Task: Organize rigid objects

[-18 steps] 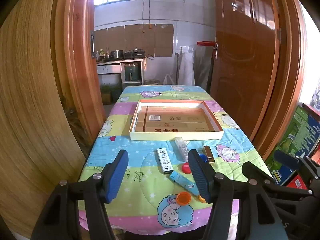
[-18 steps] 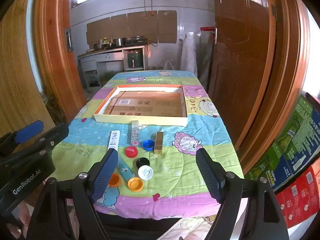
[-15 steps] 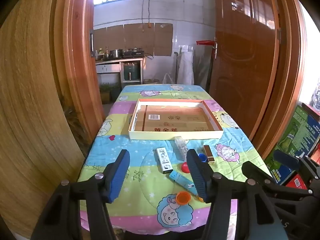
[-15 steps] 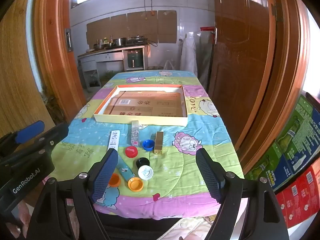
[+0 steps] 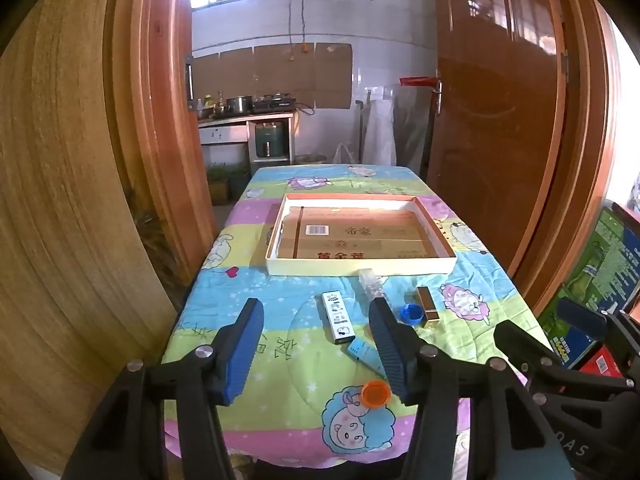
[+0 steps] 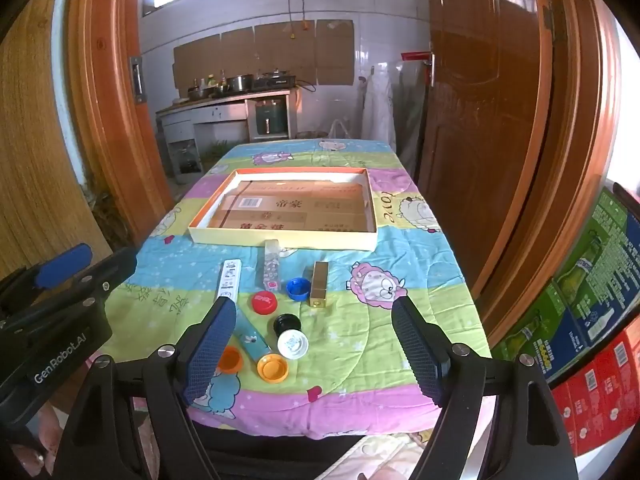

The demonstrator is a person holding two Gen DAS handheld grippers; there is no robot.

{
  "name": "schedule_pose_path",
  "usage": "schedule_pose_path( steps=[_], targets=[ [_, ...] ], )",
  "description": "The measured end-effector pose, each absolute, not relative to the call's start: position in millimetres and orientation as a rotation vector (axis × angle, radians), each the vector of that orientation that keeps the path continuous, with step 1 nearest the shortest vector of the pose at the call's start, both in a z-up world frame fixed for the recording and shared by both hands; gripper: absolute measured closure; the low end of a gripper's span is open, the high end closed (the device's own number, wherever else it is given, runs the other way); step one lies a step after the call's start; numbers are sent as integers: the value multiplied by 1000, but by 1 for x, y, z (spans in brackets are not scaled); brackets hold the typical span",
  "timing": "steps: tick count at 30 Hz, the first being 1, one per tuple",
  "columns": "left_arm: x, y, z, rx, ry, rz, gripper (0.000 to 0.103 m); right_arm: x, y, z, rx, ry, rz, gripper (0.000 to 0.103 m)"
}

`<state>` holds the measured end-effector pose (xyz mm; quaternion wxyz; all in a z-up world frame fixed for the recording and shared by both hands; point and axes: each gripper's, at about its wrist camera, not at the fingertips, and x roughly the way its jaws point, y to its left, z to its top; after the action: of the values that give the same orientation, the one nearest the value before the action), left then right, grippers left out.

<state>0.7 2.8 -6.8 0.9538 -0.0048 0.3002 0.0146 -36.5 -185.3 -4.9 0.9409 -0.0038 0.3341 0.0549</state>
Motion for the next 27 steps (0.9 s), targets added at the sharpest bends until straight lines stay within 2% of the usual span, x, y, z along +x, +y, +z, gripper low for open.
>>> schedule_pose_path(
  steps=[27],
  targets=[
    [1, 3, -5, -10, 612, 39, 48, -36, -185, -6, -6, 683, 113, 22]
  ],
)
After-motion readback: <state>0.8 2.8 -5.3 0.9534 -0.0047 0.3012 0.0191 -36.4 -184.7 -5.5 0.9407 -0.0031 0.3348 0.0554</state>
